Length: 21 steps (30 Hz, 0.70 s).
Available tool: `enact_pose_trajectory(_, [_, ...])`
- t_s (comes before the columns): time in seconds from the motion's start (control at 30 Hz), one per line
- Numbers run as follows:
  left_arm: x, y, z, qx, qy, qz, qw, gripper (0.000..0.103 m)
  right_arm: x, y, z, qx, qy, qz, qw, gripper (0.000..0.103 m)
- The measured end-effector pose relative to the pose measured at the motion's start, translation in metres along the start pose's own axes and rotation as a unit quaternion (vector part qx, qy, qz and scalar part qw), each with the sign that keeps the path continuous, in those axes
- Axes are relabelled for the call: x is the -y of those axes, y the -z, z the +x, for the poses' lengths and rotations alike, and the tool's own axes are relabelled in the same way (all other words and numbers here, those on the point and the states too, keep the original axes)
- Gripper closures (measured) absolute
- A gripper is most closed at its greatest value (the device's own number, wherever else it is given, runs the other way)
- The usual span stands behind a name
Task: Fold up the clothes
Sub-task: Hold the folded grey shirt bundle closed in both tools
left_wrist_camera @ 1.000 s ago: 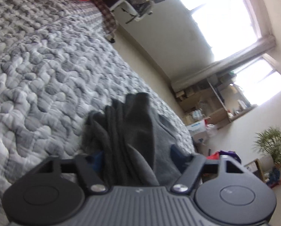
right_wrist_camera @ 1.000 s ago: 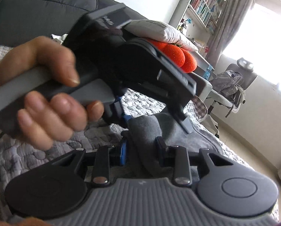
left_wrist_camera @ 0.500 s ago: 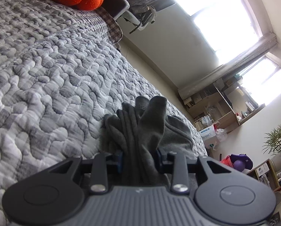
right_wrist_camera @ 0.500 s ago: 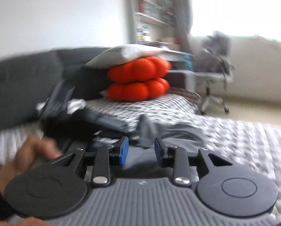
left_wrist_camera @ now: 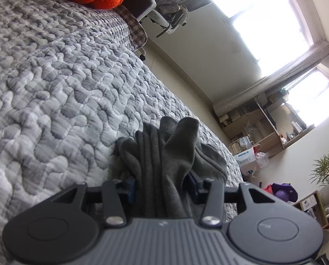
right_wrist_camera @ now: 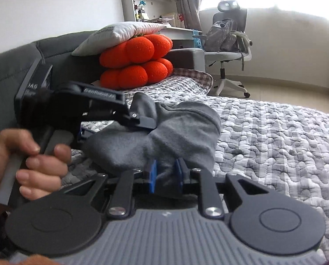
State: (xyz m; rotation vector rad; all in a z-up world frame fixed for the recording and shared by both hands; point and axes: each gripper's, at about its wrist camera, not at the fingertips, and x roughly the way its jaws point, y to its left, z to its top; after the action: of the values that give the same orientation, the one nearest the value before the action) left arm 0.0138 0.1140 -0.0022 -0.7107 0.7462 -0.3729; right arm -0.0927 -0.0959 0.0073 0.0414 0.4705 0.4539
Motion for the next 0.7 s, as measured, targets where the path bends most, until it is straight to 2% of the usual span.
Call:
enact_pose_trajectory(0.1, [-0.003, -0.001, 0.002, 0.004, 0.004, -0.010, 0.9999, 0.058, 0.001, 0.004, -0.002, 0.002, -0.003, 0.000, 1.000, 0.081])
enact_pose_trajectory(0.23, [-0.010, 0.008, -0.004, 0.028, 0.006, -0.009, 0.9996, 0.065, 0.009, 0.001, -0.009, 0.017, -0.022, 0.009, 1.000, 0.079])
enact_pose_trajectory(0.33, [-0.014, 0.012, -0.006, 0.041, 0.011, -0.007, 0.9991, 0.067, 0.036, -0.015, -0.016, 0.045, -0.058, 0.091, 0.993, 0.078])
enact_pose_trajectory(0.4, [-0.012, 0.012, -0.006, 0.042, 0.007, -0.001, 0.9991, 0.067, 0.049, -0.028, -0.012, 0.057, -0.055, 0.110, 0.991, 0.076])
enact_pose_trajectory(0.47, [-0.008, 0.012, -0.004, 0.042, 0.005, 0.005, 0.9991, 0.067, 0.057, -0.042, 0.005, 0.044, -0.056, 0.106, 0.992, 0.076])
enact_pose_trajectory(0.53, [-0.007, 0.012, -0.003, 0.043, 0.005, 0.007, 0.9990, 0.067, 0.063, -0.052, 0.029, 0.011, -0.053, 0.107, 0.993, 0.076])
enact_pose_trajectory(0.63, [-0.006, 0.015, -0.003, 0.046, -0.001, 0.020, 0.9987, 0.067, 0.062, -0.055, 0.063, -0.034, -0.031, 0.091, 0.995, 0.076])
enact_pose_trajectory(0.67, [-0.005, 0.016, -0.003, 0.048, -0.004, 0.025, 0.9985, 0.067, 0.061, -0.054, 0.073, -0.044, -0.023, 0.084, 0.995, 0.081])
enact_pose_trajectory(0.7, [-0.005, 0.016, -0.003, 0.048, -0.004, 0.026, 0.9985, 0.067, 0.060, -0.052, 0.076, -0.039, -0.018, 0.075, 0.996, 0.081])
